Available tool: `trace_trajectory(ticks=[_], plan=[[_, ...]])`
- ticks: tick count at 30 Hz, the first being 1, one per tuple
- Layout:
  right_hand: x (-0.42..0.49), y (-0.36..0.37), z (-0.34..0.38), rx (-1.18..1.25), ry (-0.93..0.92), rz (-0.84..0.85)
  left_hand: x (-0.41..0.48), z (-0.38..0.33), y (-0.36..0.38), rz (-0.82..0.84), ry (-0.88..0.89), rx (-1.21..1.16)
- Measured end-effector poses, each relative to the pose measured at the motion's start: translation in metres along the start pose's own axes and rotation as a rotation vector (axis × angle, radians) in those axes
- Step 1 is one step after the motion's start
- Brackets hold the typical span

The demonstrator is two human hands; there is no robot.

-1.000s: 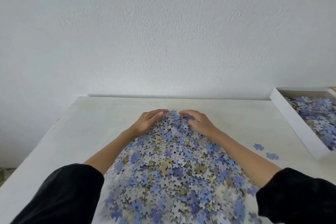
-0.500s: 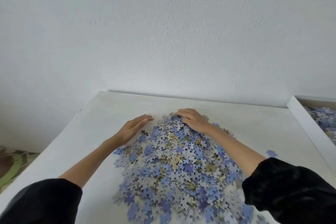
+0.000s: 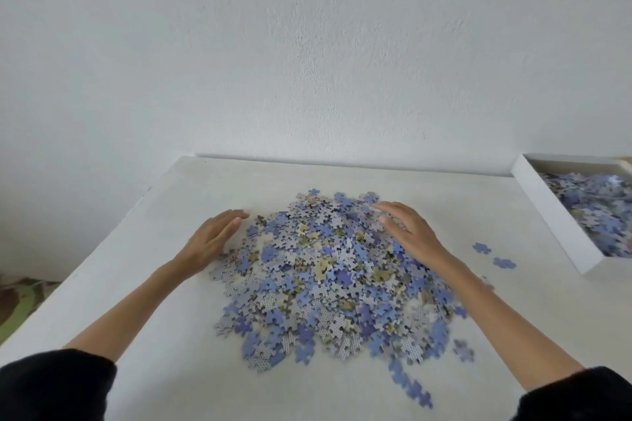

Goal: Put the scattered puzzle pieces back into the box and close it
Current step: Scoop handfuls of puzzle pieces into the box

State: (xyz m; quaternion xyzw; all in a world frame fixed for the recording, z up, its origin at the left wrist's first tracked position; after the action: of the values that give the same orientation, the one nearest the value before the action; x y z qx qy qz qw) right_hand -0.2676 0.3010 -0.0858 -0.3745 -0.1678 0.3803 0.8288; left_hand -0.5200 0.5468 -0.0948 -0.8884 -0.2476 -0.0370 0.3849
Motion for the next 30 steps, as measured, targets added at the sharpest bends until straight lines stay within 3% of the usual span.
trace_trajectory(ticks=[8, 13, 21, 30], plan=[[-0.061, 0.013, -0.008, -0.078, 0.088, 0.007, -0.028, -0.030, 0.049, 0.063, -0.053, 0.254], [-0.059, 0.021, 0.005, -0.097, 0.119, -0.044, -0.018, -0.058, 0.067, 0.078, -0.025, 0.167], [-0.121, 0.008, 0.005, -0.220, -0.024, 0.135, -0.044, -0.087, 0.068, 0.327, 0.341, 0.349], [-0.172, 0.036, 0.000, -0.417, -0.042, 0.142, -0.063, -0.104, 0.103, 0.360, 0.467, 0.466]])
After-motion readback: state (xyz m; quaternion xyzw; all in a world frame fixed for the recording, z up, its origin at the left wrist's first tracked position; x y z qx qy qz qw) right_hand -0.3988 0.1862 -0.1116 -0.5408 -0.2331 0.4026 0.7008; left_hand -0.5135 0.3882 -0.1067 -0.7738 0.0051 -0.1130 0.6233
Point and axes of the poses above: each hand's wrist, its own x-axis towards the middle knuckle, its own y-axis out of the palm, z = x × y, the point moved 4 cm from there along x, towards the middle knuckle, and after that the axes turned 12 degrees about y, right-handed, at the moved point
